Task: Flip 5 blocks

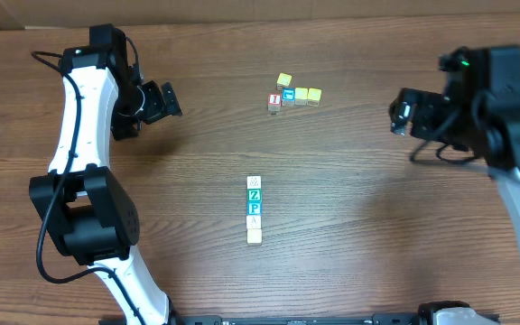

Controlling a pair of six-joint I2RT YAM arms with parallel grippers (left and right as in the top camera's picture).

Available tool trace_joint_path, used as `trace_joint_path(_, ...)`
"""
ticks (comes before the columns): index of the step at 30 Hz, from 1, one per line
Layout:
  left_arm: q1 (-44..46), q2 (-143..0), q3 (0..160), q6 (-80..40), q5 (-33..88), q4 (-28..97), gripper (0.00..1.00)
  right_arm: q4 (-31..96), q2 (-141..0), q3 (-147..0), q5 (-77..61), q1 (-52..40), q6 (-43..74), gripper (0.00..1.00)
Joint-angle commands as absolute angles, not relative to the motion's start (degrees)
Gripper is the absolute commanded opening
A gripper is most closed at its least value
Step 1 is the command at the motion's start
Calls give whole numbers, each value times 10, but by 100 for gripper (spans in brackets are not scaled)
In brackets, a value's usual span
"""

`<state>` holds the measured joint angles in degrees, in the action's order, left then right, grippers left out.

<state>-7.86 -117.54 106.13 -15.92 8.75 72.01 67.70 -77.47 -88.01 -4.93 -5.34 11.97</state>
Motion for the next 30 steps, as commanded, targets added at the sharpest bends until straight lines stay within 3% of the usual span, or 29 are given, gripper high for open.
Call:
trace_joint_path(1, -77, -1174, 1070, -148, 84, 719, 100, 676, -702, -889, -44, -56, 120, 100)
trace_joint_path(15, -77, -1174, 1070, -148, 84, 717, 100, 659, -468, -867, 26, -56, 120, 100)
trace_joint_path(30, -77, -1174, 1070, -148, 84, 717, 100, 508, -138, -550, 34, -30, 121, 100)
